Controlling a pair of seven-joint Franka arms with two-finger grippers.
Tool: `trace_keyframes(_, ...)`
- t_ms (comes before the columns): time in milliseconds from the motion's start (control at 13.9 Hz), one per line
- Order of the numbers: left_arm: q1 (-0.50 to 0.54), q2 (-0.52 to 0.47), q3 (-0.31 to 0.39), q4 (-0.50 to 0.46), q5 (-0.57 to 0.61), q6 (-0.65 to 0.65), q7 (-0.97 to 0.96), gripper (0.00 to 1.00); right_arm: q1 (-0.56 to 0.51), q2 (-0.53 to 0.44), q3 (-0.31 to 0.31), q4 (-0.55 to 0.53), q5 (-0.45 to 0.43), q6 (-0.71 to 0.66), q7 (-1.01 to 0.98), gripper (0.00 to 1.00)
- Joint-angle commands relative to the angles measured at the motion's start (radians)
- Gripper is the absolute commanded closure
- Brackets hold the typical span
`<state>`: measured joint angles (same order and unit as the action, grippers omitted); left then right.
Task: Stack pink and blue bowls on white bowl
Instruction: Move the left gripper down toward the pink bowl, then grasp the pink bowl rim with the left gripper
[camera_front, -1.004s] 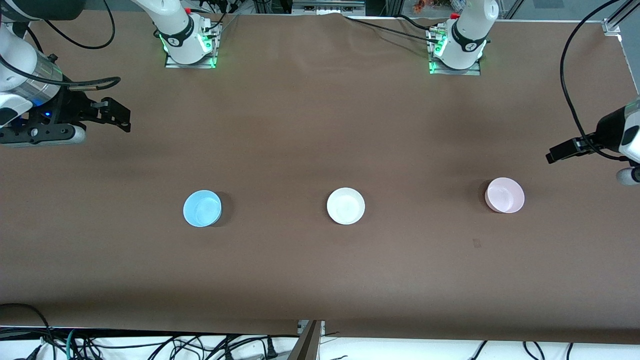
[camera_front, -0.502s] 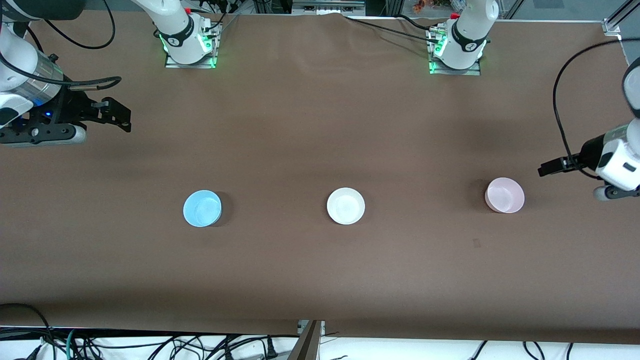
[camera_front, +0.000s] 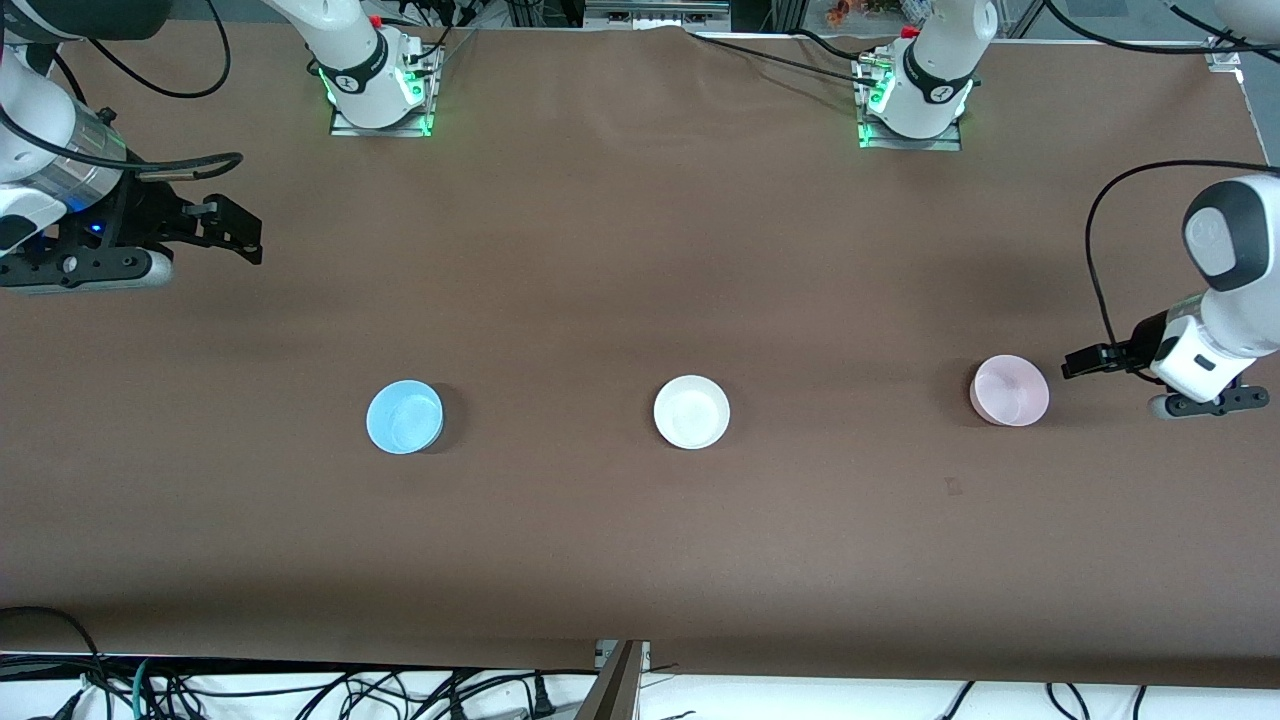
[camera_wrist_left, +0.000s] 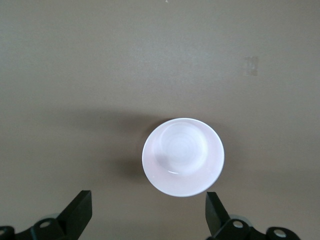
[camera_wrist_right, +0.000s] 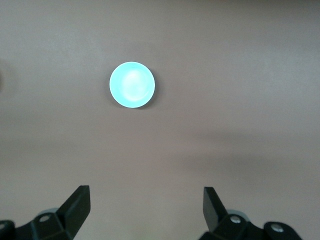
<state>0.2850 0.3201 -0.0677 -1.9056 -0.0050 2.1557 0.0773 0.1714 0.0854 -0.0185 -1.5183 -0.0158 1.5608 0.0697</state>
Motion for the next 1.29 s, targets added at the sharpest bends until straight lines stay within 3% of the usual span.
trace_keyframes(0, 0.005, 0.023, 0.017, -0.03, -0.019, 0.073, 0.071, 0.0, -0.004, -0.024, 0.008, -0.016, 0.004, 0.002, 0.012, 0.0)
trace_keyframes(215, 0.005, 0.066, 0.045, -0.053, -0.143, 0.134, 0.177, 0.0, -0.004, -0.024, 0.008, -0.016, 0.004, 0.005, 0.012, 0.0)
trace_keyframes(861, -0.004, 0.16, 0.049, -0.091, -0.185, 0.285, 0.2, 0.09, -0.004, -0.024, 0.008, -0.016, 0.004, 0.004, 0.012, 0.0)
trace_keyframes(932, -0.004, 0.16, 0.049, -0.093, -0.185, 0.286, 0.216, 0.15, -0.004, -0.024, 0.008, -0.016, 0.004, 0.005, 0.012, 0.0)
trace_keyframes(1219, -0.009, 0.16, 0.051, -0.096, -0.185, 0.286, 0.226, 0.56, -0.003, -0.024, 0.008, -0.016, 0.004, 0.005, 0.012, 0.0)
